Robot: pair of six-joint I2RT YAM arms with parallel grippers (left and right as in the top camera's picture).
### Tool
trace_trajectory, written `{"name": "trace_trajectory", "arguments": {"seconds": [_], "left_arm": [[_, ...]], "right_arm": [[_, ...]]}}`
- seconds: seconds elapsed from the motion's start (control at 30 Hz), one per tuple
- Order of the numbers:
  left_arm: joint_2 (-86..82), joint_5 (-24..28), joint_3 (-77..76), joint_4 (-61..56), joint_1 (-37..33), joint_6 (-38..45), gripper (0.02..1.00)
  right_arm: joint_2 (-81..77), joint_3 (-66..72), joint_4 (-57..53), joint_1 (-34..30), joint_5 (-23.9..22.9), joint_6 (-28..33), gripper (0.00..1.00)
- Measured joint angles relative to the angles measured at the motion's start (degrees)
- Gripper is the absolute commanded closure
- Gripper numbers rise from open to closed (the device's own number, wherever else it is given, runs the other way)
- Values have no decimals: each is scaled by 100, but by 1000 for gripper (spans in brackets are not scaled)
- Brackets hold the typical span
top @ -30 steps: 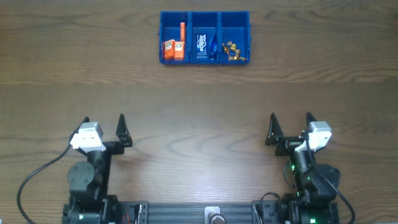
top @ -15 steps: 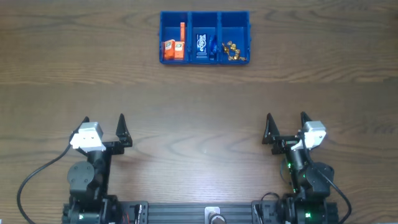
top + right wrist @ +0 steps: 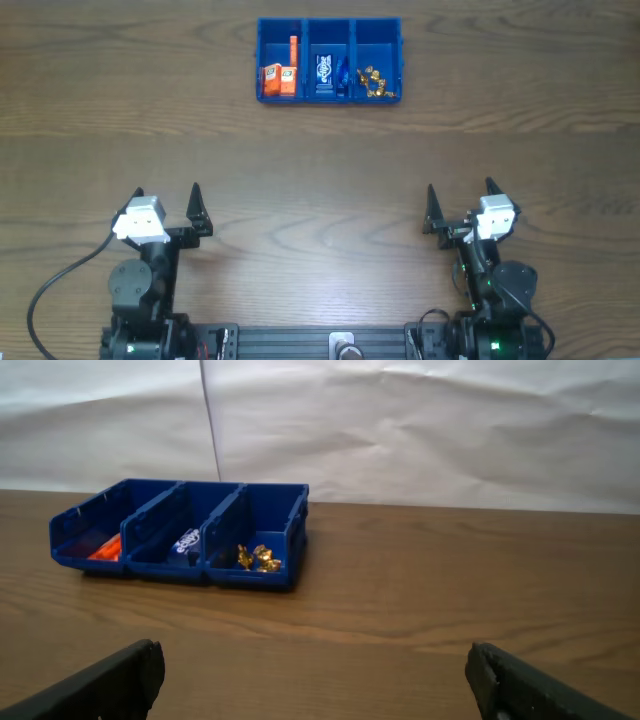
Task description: Sort Candies Into Trays
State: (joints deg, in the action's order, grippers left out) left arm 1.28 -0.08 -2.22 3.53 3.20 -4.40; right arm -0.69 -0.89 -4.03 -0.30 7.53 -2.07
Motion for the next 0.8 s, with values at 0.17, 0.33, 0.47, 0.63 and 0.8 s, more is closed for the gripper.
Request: {"name": "trace_trajectory", "arguments": {"seconds": [0.17, 0.33, 0.47, 0.63, 0.8], "left_arm": [[0, 0, 0, 0, 0, 2, 20], [0, 0, 0, 0, 0, 0, 20], [0, 0, 0, 0, 0, 0, 20], [0, 0, 0, 0, 0, 0, 20], [0, 0, 0, 0, 0, 0, 20]], "right_arm": [[0, 0, 0, 0, 0, 83, 1], [0, 0, 0, 0, 0, 111, 1], [0, 0, 0, 0, 0, 125, 1], [0, 0, 0, 0, 0, 127, 1], [0, 0, 0, 0, 0, 127, 1]]}}
